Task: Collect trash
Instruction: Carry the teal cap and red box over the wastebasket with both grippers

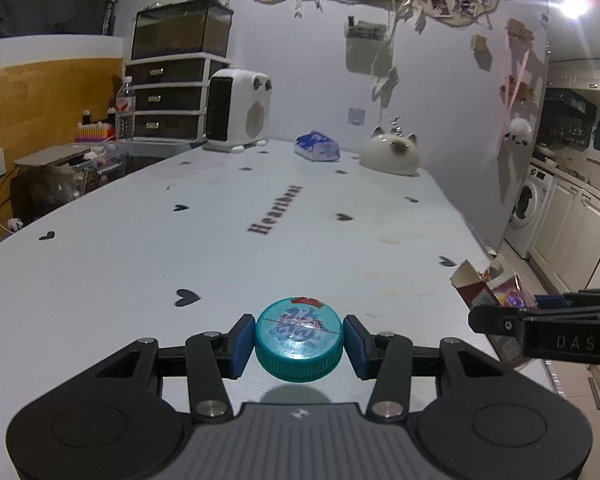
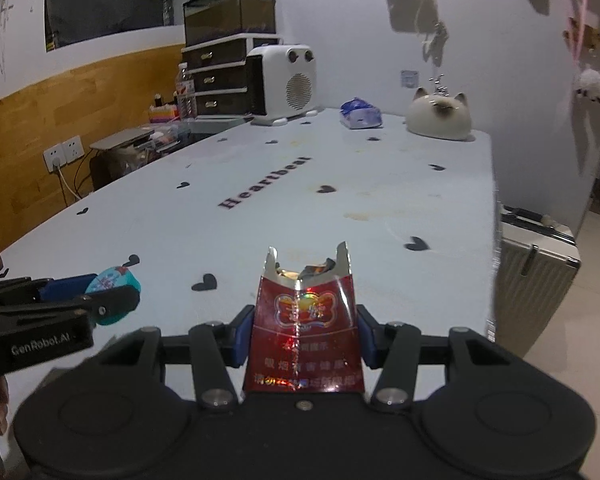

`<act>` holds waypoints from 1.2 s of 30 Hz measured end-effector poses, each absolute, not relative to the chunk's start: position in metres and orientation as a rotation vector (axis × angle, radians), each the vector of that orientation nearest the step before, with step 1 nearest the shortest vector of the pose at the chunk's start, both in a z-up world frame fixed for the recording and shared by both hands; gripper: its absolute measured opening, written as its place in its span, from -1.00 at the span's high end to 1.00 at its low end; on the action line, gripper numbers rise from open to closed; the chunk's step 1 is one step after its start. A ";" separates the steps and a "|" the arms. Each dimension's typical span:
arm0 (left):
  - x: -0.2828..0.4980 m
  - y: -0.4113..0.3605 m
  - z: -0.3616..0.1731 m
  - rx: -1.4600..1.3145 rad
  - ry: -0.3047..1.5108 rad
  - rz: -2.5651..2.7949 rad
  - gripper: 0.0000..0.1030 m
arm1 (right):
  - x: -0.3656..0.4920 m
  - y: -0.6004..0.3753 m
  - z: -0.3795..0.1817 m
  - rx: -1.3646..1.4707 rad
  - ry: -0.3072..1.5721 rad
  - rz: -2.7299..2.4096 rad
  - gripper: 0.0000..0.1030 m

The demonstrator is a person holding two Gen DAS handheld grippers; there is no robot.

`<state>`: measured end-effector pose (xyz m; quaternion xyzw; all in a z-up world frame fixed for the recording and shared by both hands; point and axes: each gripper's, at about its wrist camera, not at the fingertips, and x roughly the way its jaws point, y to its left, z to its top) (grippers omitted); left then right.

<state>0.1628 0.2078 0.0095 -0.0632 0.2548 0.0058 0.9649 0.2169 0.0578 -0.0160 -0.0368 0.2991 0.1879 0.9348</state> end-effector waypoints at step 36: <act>0.083 -0.063 -0.022 -0.023 0.531 -0.335 0.05 | 0.075 -0.221 -0.058 0.047 0.592 0.054 -0.01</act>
